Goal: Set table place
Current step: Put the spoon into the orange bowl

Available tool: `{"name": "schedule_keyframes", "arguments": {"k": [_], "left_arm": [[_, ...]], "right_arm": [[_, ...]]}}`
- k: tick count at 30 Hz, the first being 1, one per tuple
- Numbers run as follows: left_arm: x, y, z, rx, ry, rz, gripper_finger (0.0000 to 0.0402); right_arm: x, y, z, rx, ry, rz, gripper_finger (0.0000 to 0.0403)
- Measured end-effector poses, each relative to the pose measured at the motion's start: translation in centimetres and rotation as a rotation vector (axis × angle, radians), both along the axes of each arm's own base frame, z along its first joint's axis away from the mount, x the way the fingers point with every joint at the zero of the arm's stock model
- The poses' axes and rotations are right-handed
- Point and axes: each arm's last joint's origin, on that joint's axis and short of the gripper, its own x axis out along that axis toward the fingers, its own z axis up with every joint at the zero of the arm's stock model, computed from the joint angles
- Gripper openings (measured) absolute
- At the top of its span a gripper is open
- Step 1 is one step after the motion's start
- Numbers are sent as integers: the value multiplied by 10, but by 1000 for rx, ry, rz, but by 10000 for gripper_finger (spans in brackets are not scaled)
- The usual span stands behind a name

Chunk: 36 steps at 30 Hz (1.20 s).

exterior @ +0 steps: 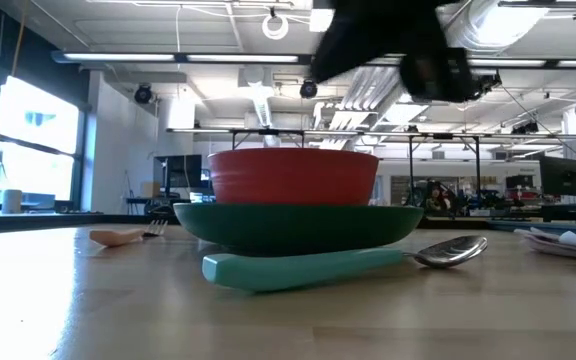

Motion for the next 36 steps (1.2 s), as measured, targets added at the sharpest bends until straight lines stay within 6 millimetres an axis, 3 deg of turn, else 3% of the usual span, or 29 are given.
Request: {"name": "schedule_keyframes", "arguments": {"k": [6,14,19,26,36], "left_arm": [[0,0,0,12,26,-27,184],[0,0,0,29,57,-59,184],[0,0,0,34,64,-67,184],[0,0,0,34,64,-67,184],[0,0,0,34,64,-66,184]], "right_arm": [[48,25,-22,-40,87,27,2],[85,56,-48,-84,242,59,0],[93,60,-55,-150,370,87,0],[104,61,-57,-144,384,131,0],[87,81,-60,-103,479,186,0]]}}
